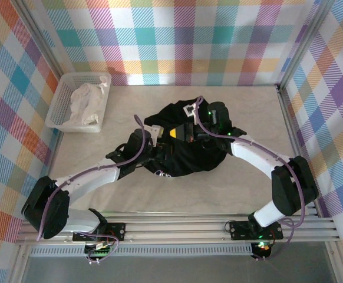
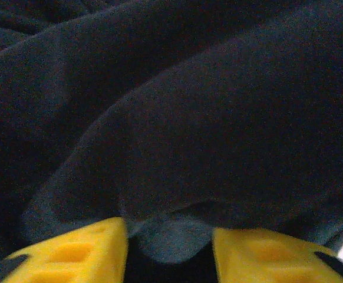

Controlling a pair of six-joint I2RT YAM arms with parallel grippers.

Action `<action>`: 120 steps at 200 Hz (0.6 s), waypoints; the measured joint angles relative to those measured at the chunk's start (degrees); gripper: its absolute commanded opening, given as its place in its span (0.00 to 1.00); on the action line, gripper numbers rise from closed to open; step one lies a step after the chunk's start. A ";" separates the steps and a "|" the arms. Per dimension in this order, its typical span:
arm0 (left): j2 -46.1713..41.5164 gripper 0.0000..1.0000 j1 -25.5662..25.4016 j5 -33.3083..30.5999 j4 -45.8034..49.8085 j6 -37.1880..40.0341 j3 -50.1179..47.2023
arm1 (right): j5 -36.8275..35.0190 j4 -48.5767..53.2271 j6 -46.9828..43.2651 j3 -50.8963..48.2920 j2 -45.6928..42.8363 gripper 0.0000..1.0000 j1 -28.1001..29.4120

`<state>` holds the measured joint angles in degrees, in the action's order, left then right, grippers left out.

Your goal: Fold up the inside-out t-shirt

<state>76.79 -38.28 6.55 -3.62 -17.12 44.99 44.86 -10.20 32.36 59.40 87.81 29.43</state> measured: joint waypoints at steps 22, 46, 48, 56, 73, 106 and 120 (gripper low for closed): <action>2.78 0.00 0.00 0.11 -1.99 -0.13 1.49 | -0.09 0.50 -0.02 0.00 0.00 0.00 -0.61; 3.63 0.00 0.37 1.68 -4.07 -1.60 1.75 | -1.11 1.99 -0.52 -0.02 -0.52 0.00 -1.60; 3.63 0.00 0.46 1.84 -4.15 -1.62 1.73 | -1.25 2.25 -0.72 -0.02 -0.61 0.00 -1.64; 3.61 0.00 1.05 3.23 -5.49 -2.62 1.66 | -2.03 3.58 -1.66 -0.02 -1.25 0.00 -1.73; 2.97 0.00 2.75 7.58 -8.17 -5.62 0.98 | -4.87 7.13 -4.39 0.11 -2.95 0.06 -1.88; -2.54 0.00 7.48 15.76 -10.23 -12.48 -0.98 | -13.97 17.03 -11.67 3.52 -4.92 0.21 -1.53; -5.38 0.00 8.50 18.18 -10.34 -15.56 -0.98 | -22.73 23.69 -16.55 7.65 -5.01 0.29 -0.22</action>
<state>71.42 -29.78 24.73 -13.96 -32.69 44.01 22.13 13.50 15.81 67.05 82.81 29.21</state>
